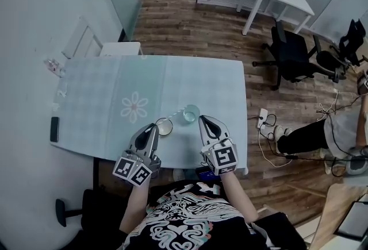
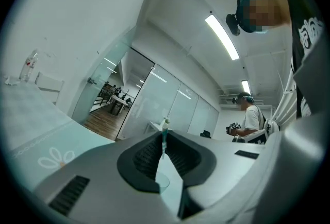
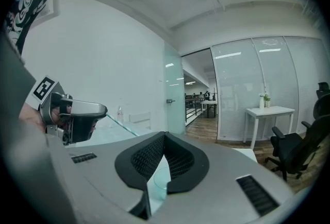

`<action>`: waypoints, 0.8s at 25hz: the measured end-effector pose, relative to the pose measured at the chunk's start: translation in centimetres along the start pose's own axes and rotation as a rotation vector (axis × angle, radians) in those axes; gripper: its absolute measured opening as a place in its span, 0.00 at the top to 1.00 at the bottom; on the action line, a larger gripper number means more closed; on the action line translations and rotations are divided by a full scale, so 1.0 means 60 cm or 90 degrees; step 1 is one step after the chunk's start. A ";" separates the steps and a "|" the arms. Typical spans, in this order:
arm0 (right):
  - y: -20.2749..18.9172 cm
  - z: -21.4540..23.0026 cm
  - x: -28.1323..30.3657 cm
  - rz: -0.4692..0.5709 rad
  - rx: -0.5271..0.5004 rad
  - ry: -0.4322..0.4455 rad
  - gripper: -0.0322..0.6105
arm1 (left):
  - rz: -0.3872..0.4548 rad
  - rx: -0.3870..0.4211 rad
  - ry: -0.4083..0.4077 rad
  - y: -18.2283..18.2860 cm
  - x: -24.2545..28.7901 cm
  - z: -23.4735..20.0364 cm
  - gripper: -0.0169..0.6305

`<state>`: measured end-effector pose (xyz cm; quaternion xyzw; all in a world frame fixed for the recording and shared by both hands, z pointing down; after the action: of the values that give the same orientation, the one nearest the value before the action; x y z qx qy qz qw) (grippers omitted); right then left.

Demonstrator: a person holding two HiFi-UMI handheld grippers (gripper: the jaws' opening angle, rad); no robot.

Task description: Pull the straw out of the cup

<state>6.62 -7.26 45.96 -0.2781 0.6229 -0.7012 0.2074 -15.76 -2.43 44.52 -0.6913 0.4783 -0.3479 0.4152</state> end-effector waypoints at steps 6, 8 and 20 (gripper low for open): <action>-0.004 0.002 -0.009 0.008 0.025 0.014 0.92 | 0.001 -0.005 -0.002 -0.003 -0.001 0.008 0.93; -0.006 0.000 -0.009 0.008 0.027 0.020 0.92 | -0.002 -0.006 0.001 -0.006 -0.001 0.007 0.93; -0.008 0.001 -0.010 0.008 0.041 0.034 0.92 | -0.005 -0.007 0.009 -0.004 0.003 0.009 0.93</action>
<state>7.14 -6.82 46.37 -0.2491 0.6070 -0.7266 0.2039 -15.12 -2.42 44.54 -0.6929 0.4808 -0.3517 0.4063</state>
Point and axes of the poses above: the fingertips, and each gripper's own axes: x forward along the fingers, z to its right, y out of its top, the point moved 7 cm from there along -x, backward along the fingers, and after that the axes turned 13 degrees about y, right-handed, at the moved point
